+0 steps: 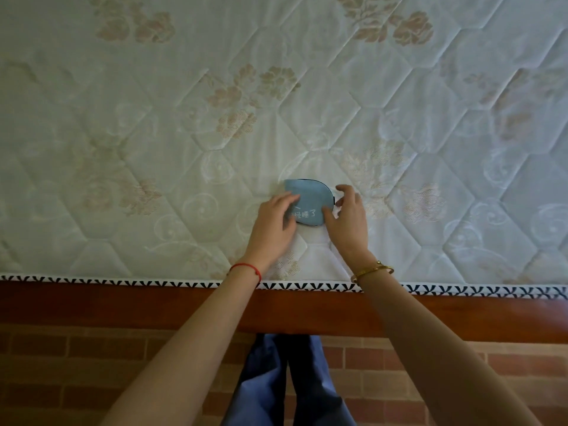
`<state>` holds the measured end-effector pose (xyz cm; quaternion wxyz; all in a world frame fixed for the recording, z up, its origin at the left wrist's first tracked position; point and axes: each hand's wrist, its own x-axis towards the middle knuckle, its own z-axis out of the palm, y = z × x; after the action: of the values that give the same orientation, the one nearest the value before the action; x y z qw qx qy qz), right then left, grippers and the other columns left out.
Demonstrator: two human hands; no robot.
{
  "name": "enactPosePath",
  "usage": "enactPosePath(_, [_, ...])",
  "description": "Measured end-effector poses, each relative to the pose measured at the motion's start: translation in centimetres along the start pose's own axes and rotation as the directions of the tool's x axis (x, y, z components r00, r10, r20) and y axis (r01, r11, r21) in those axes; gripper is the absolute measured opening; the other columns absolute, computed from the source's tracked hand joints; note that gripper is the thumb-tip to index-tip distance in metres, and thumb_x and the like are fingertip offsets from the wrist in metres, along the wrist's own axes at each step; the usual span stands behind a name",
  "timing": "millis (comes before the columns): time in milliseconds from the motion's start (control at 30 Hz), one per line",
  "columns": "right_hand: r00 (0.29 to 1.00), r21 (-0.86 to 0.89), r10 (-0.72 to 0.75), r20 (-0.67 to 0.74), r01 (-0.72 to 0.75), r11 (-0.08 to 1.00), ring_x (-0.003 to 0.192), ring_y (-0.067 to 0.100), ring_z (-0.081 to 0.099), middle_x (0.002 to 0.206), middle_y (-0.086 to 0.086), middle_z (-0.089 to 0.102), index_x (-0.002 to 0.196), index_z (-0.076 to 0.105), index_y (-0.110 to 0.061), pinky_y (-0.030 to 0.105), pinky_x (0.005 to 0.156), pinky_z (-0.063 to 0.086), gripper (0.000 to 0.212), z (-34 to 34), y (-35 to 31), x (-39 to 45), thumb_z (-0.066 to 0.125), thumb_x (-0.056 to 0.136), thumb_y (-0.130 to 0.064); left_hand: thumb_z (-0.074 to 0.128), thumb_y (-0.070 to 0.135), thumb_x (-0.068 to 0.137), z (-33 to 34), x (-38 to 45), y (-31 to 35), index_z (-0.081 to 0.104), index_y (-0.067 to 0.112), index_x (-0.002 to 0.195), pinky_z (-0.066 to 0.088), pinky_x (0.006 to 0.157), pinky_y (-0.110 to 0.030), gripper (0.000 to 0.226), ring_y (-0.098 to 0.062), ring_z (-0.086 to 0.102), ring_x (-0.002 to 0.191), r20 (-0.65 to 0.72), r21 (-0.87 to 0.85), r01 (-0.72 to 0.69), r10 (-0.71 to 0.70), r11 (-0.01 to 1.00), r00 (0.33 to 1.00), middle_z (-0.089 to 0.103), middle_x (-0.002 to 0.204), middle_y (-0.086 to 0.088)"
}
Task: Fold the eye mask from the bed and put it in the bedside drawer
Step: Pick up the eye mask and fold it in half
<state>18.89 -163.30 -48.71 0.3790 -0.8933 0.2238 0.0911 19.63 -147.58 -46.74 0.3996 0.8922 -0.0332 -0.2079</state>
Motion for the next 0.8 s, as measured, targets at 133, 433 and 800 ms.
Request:
enactPosePath(133, [0.95,-0.325,-0.304,0.072,0.311,0.893,0.11,0.031,0.043,0.129,0.014,0.043,0.141,0.037,-0.024,0.04,0.087,0.049,0.057,-0.1,0.0,0.3,0.053,0.088,-0.01,0.047,0.015,0.096,0.2,0.9,-0.7,0.031,0.021,0.149,0.031,0.113,-0.032,0.056,-0.019,0.03,0.138,0.015,0.215,-0.061,0.059,0.975,0.998,0.027,0.157,0.004])
enactPosePath(433, [0.954,-0.484,-0.261,0.15,0.301,0.822,0.121,0.034,0.038,0.142,0.015,0.035,0.145,0.032,-0.032,0.044,0.097,0.041,0.058,-0.3,1.5,0.8,0.052,0.091,-0.04,0.054,0.025,0.092,0.4,2.8,-1.6,0.025,0.018,0.15,0.045,0.1,-0.039,0.065,-0.027,0.038,0.127,0.024,0.502,-0.094,0.095,0.86,0.995,0.029,0.155,0.001])
enactPosePath(800, [0.976,-0.324,-0.198,0.093,0.218,0.921,0.108,0.027,0.043,0.123,0.011,0.042,0.144,0.032,-0.029,0.038,0.09,0.043,0.078,0.2,1.9,-0.1,0.067,0.077,-0.05,0.07,0.034,0.082,0.9,1.4,-2.3,0.022,0.021,0.15,0.051,0.092,-0.036,0.084,-0.022,0.046,0.118,-0.02,0.322,0.038,-0.034,0.946,0.999,0.042,0.131,-0.006])
